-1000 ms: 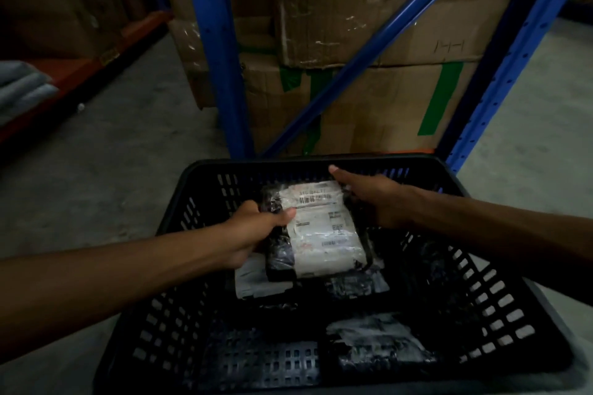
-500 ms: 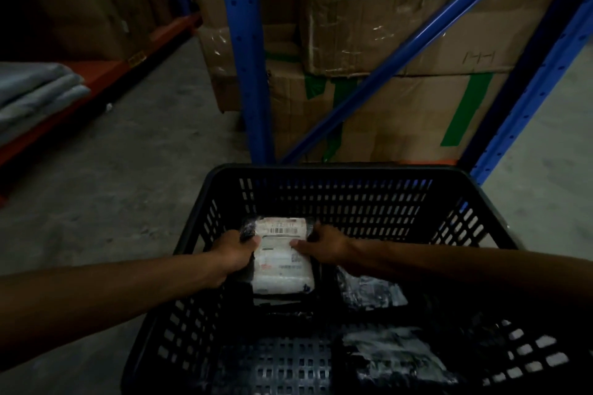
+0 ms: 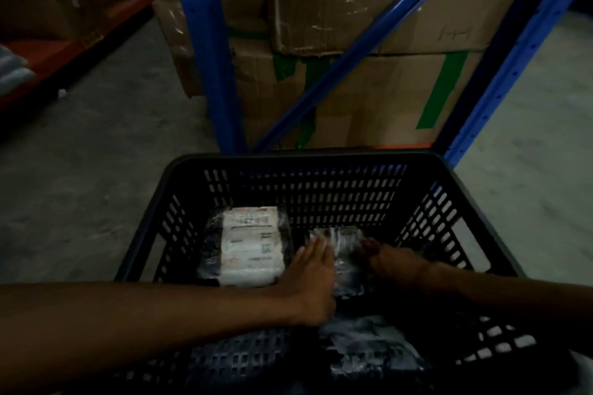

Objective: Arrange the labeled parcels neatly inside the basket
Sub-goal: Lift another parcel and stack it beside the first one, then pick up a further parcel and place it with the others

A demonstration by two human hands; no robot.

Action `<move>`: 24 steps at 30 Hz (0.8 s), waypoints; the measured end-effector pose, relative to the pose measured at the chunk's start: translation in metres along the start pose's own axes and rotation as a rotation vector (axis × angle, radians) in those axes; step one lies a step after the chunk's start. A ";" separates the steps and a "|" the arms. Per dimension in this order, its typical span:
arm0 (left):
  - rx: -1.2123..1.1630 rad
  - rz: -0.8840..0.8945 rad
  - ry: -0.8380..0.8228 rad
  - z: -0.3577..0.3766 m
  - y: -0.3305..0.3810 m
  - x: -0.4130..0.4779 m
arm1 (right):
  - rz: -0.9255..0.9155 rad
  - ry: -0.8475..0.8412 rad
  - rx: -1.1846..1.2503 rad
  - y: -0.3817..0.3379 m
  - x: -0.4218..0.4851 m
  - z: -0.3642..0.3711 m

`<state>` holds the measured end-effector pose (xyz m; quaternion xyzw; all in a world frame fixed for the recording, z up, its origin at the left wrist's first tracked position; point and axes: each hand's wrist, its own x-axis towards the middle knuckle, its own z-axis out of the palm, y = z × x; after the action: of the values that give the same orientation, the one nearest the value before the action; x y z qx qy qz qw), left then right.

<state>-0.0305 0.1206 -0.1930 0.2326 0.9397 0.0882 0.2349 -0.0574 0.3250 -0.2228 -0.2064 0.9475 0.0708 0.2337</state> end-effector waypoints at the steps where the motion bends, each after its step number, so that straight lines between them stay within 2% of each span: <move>1: 0.051 -0.036 -0.044 0.005 0.006 0.009 | -0.028 0.077 -0.076 -0.003 -0.002 0.007; 2: 0.109 -0.059 -0.062 0.011 0.010 0.018 | 0.009 0.081 -0.168 -0.010 -0.005 0.004; 3: 0.166 -0.066 -0.051 0.017 0.014 0.025 | 0.028 0.168 -0.240 -0.016 -0.004 0.007; 4: 0.208 -0.071 -0.040 0.023 0.017 0.033 | 0.057 0.094 -0.237 -0.019 -0.004 0.010; 5: 0.215 -0.090 -0.047 0.029 0.020 0.040 | 0.049 0.176 -0.199 -0.019 0.003 0.022; 7: 0.157 -0.177 -0.069 0.040 0.026 0.049 | 0.193 -0.039 -0.158 -0.021 0.012 0.039; 9: 0.146 -0.213 -0.080 0.046 0.029 0.056 | 0.190 -0.021 -0.181 -0.022 0.016 0.045; 15: 0.170 -0.119 -0.002 0.053 0.016 0.054 | 0.266 0.070 -0.074 -0.029 0.022 0.055; 18: 0.158 -0.086 -0.025 0.046 0.014 0.049 | 0.216 -0.023 -0.103 -0.026 0.021 0.046; 20: 0.108 -0.093 -0.058 0.035 0.016 0.044 | 0.165 -0.022 -0.046 -0.018 0.016 0.024; 22: 0.029 -0.085 0.006 0.019 0.019 0.038 | 0.075 0.042 0.046 -0.002 -0.004 -0.019; 24: -0.110 -0.044 0.144 -0.001 0.017 0.029 | -0.044 0.098 0.140 0.017 -0.028 -0.067</move>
<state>-0.0468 0.1494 -0.1986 0.1916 0.9528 0.1510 0.1810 -0.0702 0.3352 -0.1504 -0.2135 0.9557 -0.0109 0.2023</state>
